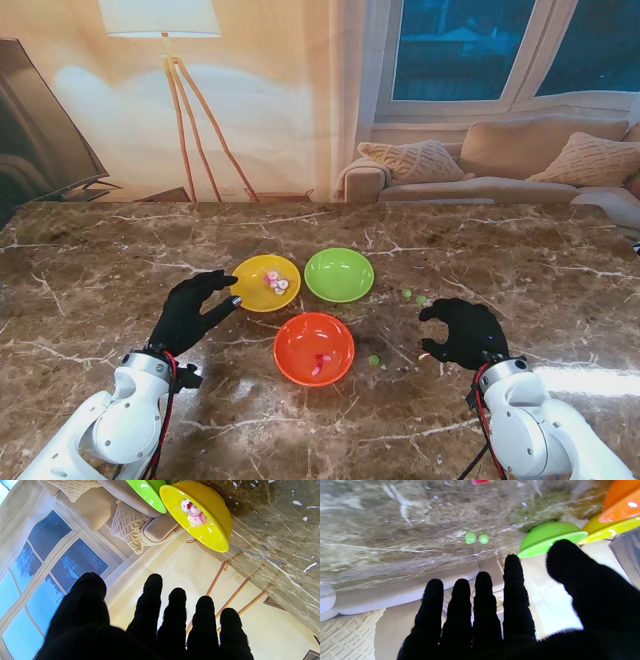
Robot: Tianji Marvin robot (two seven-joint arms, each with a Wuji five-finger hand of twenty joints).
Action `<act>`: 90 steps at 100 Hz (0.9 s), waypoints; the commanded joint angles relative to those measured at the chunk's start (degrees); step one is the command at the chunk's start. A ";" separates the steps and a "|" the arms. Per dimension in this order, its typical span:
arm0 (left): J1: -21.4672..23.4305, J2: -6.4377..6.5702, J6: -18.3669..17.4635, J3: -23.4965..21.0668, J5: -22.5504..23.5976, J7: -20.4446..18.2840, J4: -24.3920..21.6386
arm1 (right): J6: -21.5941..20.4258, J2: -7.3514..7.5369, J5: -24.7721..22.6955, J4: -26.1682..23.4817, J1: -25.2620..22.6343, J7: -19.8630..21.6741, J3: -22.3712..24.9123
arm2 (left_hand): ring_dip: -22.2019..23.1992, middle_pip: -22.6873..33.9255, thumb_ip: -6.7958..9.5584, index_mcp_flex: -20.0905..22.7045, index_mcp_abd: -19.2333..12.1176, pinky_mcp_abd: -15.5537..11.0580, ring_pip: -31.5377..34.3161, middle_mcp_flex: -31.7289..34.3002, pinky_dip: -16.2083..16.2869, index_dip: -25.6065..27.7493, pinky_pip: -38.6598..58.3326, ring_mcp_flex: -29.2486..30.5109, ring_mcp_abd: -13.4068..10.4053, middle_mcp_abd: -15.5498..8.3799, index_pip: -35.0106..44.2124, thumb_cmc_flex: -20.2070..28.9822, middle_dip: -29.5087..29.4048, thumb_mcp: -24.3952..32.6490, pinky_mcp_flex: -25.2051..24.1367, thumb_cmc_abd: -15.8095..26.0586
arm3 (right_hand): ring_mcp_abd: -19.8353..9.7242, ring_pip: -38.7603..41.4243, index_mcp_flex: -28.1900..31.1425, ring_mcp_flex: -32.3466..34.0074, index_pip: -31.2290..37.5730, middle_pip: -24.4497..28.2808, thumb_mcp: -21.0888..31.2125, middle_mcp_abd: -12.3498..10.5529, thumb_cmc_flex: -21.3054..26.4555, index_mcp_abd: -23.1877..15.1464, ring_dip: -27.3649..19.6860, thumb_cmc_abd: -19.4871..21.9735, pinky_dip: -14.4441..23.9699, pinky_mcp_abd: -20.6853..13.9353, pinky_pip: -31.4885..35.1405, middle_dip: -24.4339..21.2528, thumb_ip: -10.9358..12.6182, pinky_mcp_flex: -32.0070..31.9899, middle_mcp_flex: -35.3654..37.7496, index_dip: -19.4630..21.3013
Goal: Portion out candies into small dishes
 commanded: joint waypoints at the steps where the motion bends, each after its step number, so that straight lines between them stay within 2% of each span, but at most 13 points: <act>1: 0.44 -0.15 0.30 -0.06 0.21 0.27 -0.19 | 0.96 0.18 -0.98 1.71 -0.27 0.60 -0.19 | -0.52 -0.82 1.03 -0.35 -0.70 -2.17 -1.01 -1.70 0.40 -0.02 -1.77 -0.80 -1.40 1.11 -0.56 -1.77 -0.37 -1.40 -0.60 2.48 | -0.42 0.75 1.97 -4.94 1.44 -0.66 2.82 1.05 2.89 -2.34 -0.54 -3.75 2.34 -2.05 -2.75 -1.08 -3.07 -2.41 -3.65 2.13; 13: 0.60 -0.11 0.36 -0.30 0.69 0.41 -0.25 | 2.27 0.23 -3.02 3.99 0.60 -1.41 -1.26 | -0.47 -0.80 1.11 -0.25 -0.73 -1.97 -0.98 -1.61 0.56 0.16 -1.89 -0.76 -1.35 1.08 -0.39 -1.65 -0.28 -1.37 -0.63 2.40 | -0.84 3.43 4.81 -10.26 4.50 0.01 6.03 1.12 7.44 -6.41 -0.23 -9.96 4.09 -2.57 -4.73 -1.20 -4.48 -4.71 -7.42 5.44; 28: 0.72 -0.10 0.44 -0.46 0.97 0.54 -0.28 | 3.87 0.19 -3.47 6.87 1.93 -3.06 -2.92 | -0.39 -0.74 1.19 -0.16 -0.89 -1.93 -0.94 -1.43 0.78 0.37 -1.92 -0.66 -1.27 1.17 -0.18 -1.41 -0.15 -1.25 -0.58 2.24 | -1.15 4.91 7.13 -13.24 5.60 0.67 8.04 0.59 10.93 -9.40 -0.41 -13.33 4.99 -2.78 -5.09 -1.60 -4.52 -5.46 -9.10 6.65; 49: 0.62 -0.09 0.35 -0.39 1.03 0.53 -0.14 | 4.31 -0.11 -2.70 10.45 3.31 -6.32 -4.97 | -0.29 -0.64 1.20 0.12 -0.92 -1.92 -0.89 -1.27 1.05 0.62 -1.92 -0.54 -1.32 1.09 0.12 -1.32 0.02 -1.17 -0.55 2.12 | -1.10 6.98 7.93 -13.08 6.17 2.65 8.47 0.21 11.14 -10.26 -0.39 -14.62 6.02 -2.71 -4.39 -2.04 -4.71 -5.30 -9.72 6.90; 82: 0.59 0.00 0.48 -0.39 1.37 0.34 0.01 | 3.93 -0.20 -2.18 13.59 4.93 -8.27 -6.86 | -0.19 -0.61 1.19 0.41 -1.01 -1.92 -0.85 -1.12 1.31 0.92 -1.91 -0.45 -1.24 1.17 0.41 -0.90 0.18 -0.94 -0.55 2.03 | -1.01 7.48 9.26 -11.90 7.20 3.45 7.61 0.05 10.17 -9.94 -0.68 -15.28 6.65 -2.00 -3.39 -2.37 -5.05 -4.38 -8.42 7.23; 90: 0.61 -0.01 0.54 -0.42 1.53 0.48 -0.02 | 4.08 -0.22 -2.06 14.14 5.37 -8.48 -7.42 | -0.16 -0.57 1.18 0.46 -1.10 -1.92 -0.83 -1.04 1.34 0.99 -1.93 -0.42 -1.21 1.24 0.48 -0.86 0.23 -0.92 -0.58 1.96 | -0.99 7.37 9.37 -11.69 8.09 3.69 7.28 0.11 10.31 -10.03 -0.85 -15.49 6.81 -1.93 -3.06 -2.51 -6.06 -4.41 -8.11 7.51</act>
